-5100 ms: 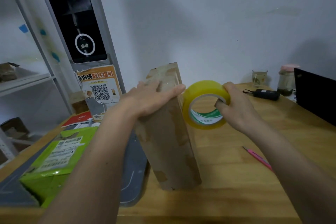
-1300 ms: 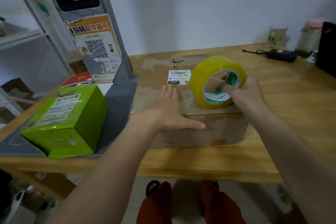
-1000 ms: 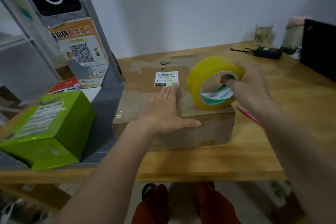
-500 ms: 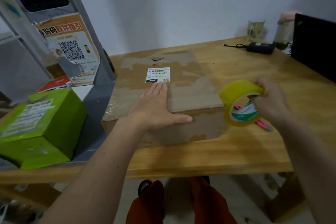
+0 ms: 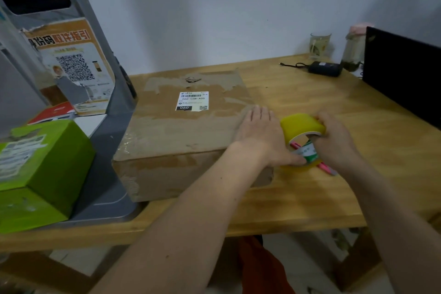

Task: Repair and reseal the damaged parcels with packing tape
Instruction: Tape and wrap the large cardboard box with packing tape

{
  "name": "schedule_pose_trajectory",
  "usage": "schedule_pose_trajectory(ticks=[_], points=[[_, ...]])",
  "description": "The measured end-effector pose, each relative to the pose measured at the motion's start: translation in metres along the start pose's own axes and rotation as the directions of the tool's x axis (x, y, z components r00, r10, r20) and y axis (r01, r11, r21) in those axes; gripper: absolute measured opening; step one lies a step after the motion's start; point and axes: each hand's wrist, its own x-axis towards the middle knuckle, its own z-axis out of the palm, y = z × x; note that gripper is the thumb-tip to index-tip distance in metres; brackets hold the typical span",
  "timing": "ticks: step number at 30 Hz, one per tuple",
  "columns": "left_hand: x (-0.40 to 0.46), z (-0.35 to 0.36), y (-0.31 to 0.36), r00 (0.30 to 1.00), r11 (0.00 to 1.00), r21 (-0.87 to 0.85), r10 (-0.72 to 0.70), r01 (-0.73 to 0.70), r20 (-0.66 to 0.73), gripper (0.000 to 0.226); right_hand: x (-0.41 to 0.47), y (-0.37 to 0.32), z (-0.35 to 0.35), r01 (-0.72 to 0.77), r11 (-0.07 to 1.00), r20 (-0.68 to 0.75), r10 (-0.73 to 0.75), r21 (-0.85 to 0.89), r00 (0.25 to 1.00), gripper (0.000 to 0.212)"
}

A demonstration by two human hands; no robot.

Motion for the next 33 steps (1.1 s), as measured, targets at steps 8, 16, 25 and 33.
schedule_pose_trajectory(ticks=[8,16,25,33], points=[[-0.013,-0.011,-0.041,0.997,0.931,-0.363,-0.016,0.040,0.071,0.107,-0.023,0.009,0.013,-0.223,0.889,-0.092,0.280,0.400,0.955,0.031],[-0.067,-0.001,-0.163,0.848,0.842,-0.105,-0.528,0.529,0.034,0.109,-0.063,0.005,0.065,-0.476,0.168,0.365,0.443,0.863,0.819,0.039],[-0.072,0.001,-0.170,0.831,0.818,-0.196,-0.555,0.541,-0.024,0.092,-0.050,-0.013,0.080,-0.558,-0.057,0.525,0.429,0.828,0.735,0.074],[-0.081,0.000,-0.177,0.794,0.769,-0.301,-0.606,0.564,-0.059,0.089,-0.048,-0.041,0.077,-0.559,0.027,0.472,0.502,0.829,0.724,0.037]])
